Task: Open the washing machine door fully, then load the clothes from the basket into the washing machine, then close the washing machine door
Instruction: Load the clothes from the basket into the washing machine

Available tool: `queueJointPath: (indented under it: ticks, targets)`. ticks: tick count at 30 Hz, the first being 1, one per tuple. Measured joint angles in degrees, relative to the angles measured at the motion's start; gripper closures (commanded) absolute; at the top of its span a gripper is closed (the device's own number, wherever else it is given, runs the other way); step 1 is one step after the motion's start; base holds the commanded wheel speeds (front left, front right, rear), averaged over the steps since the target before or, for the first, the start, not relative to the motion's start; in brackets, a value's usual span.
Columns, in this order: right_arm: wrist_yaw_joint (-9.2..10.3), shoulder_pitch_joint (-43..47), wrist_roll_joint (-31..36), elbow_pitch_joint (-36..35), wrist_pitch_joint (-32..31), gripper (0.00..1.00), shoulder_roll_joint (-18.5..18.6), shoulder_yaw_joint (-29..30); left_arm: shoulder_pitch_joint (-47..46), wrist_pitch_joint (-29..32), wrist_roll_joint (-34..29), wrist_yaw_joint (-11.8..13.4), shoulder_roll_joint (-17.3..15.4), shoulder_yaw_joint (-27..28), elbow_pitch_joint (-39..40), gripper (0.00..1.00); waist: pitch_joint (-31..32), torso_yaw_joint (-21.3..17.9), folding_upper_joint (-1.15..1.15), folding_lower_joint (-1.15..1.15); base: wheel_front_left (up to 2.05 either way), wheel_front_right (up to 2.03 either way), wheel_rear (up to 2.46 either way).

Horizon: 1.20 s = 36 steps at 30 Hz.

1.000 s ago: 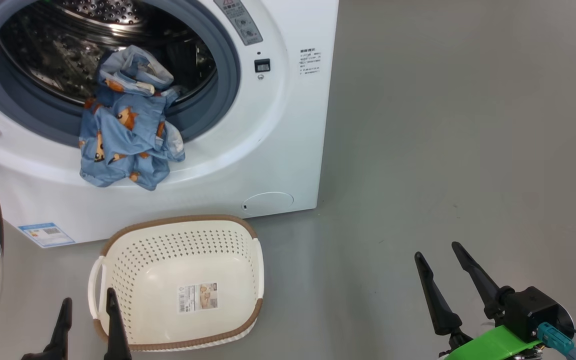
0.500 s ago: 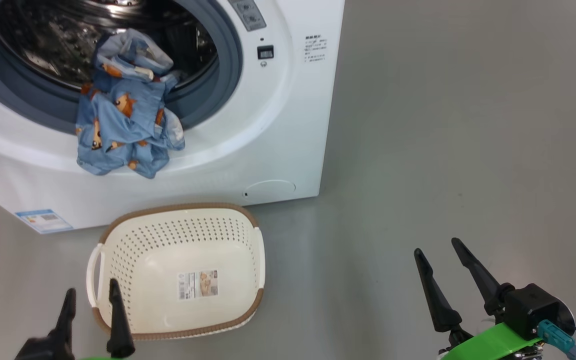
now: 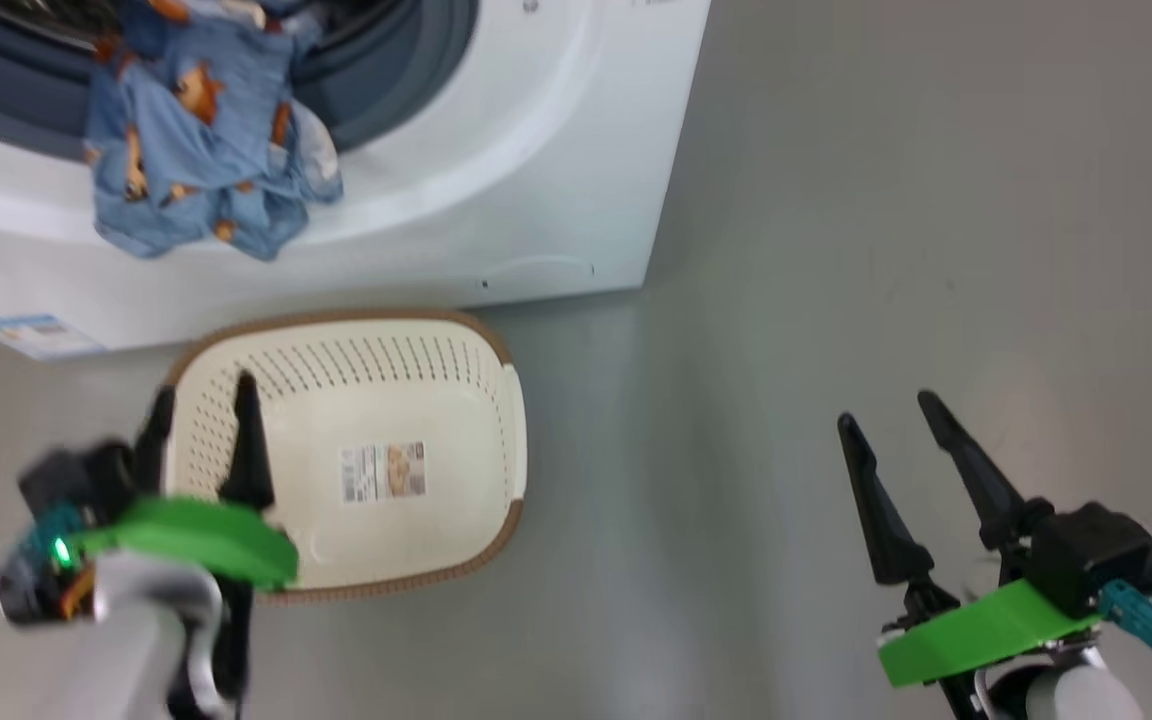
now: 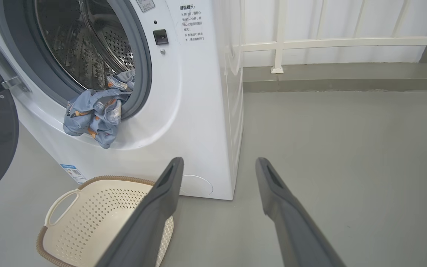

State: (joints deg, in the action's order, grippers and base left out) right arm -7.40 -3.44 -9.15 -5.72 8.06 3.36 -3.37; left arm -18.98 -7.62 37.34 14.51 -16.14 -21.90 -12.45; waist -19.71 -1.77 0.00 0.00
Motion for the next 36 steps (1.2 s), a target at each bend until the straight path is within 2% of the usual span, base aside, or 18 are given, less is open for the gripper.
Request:
queueJointPath:
  ticks: [5, 12, 16, 18, 28, 36]
  targets:
    - [0.0, -3.27, -0.05, 0.18, 0.94, 0.0, 0.34, -1.32, -10.27, 2.88, 0.76, -3.6, -0.31, 0.2, -6.1, 0.0, -4.39, -0.39, 0.0, 0.0, 0.0, 0.0, 0.0]
    - [0.0, -6.2, -1.13, 1.87, 2.55, 0.0, 0.37, -2.18, -22.83, 9.88, 0.89, -6.1, -3.23, 0.2, -11.26, 0.0, -9.1, -1.73, 0.0, 0.0, 0.0, 0.0, 0.0]
    - [0.0, -8.06, -1.64, 3.77, 3.86, 0.0, 0.27, -3.88, -30.5, 15.4, 1.32, -8.44, -4.97, 0.09, -14.34, 0.0, -11.27, -3.36, 0.0, 0.0, 0.0, 0.0, 0.0]
    - [0.0, -9.56, -2.21, 5.01, 4.7, 0.0, 0.29, -4.79, -35.6, 19.81, 1.49, -9.68, -6.99, 0.01, -16.42, 0.0, -12.29, -5.13, 0.0, 0.0, 0.0, 0.0, 0.0]
    - [0.0, -12.12, -5.28, 9.11, 6.21, 0.0, -0.03, -7.99, -47.01, 32.38, 0.47, -10.13, -15.37, 0.01, -22.85, 0.0, -15.16, -11.3, 0.0, 0.0, 0.0, 0.0, 0.0]
    - [0.0, -13.3, -7.25, 9.54, 6.26, 0.0, -0.26, -9.24, -49.52, 43.02, 0.23, -7.25, -18.86, -0.52, -24.52, 0.0, -17.26, -14.95, 0.0, 0.0, 0.0, 0.0, 0.0]
